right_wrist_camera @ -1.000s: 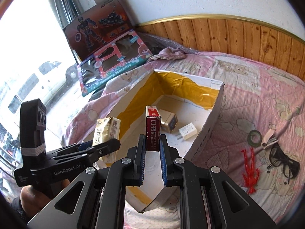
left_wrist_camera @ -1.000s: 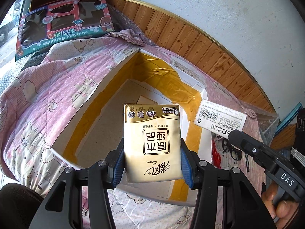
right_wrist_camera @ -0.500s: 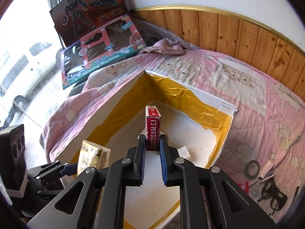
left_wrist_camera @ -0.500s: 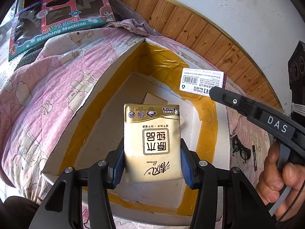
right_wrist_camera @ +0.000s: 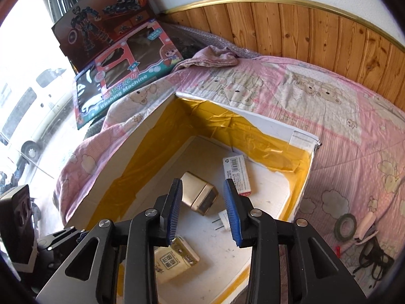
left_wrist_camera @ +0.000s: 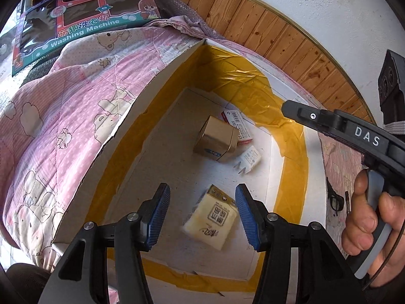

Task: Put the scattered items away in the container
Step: 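Lower both items into the cardboard box and open both tools, then move both open tools back toward the red figure and clear vial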

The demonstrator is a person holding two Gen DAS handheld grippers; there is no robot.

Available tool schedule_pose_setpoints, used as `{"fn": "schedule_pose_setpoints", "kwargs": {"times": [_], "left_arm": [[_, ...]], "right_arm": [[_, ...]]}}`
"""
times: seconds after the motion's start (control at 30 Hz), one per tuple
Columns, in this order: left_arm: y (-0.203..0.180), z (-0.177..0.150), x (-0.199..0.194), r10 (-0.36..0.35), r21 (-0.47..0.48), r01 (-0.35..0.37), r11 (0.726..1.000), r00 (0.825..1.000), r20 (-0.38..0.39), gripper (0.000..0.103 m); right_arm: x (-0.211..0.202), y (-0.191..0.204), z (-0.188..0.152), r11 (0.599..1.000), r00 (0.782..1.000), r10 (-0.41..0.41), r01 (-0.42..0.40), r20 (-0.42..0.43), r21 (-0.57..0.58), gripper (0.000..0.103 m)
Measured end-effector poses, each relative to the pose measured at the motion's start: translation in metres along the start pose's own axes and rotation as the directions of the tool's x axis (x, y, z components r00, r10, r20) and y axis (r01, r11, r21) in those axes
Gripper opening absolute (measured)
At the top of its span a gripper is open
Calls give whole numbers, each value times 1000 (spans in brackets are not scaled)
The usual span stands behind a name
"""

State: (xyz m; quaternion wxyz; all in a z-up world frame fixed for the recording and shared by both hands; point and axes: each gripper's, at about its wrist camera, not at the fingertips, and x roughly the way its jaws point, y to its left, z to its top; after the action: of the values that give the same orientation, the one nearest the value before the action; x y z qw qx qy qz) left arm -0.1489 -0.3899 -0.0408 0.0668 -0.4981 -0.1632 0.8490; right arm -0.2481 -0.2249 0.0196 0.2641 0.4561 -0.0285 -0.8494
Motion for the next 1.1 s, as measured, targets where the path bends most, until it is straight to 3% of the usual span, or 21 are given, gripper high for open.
{"fn": "schedule_pose_setpoints", "kwargs": {"times": [0.27, 0.47, 1.1], "left_arm": [[-22, -15, -24, 0, 46, -2, 999, 999, 33, 55], [-46, -34, -47, 20, 86, -26, 996, 998, 64, 55], [-137, -107, -104, -17, 249, -11, 968, 994, 107, 55]], "right_arm": [[-57, 5, -49, 992, 991, 122, -123, 60, 8, 37], [-87, 2, -89, 985, 983, 162, -167, 87, 45, 37], [-181, -54, -205, 958, 969, 129, -176, 209, 228, 37]]}}
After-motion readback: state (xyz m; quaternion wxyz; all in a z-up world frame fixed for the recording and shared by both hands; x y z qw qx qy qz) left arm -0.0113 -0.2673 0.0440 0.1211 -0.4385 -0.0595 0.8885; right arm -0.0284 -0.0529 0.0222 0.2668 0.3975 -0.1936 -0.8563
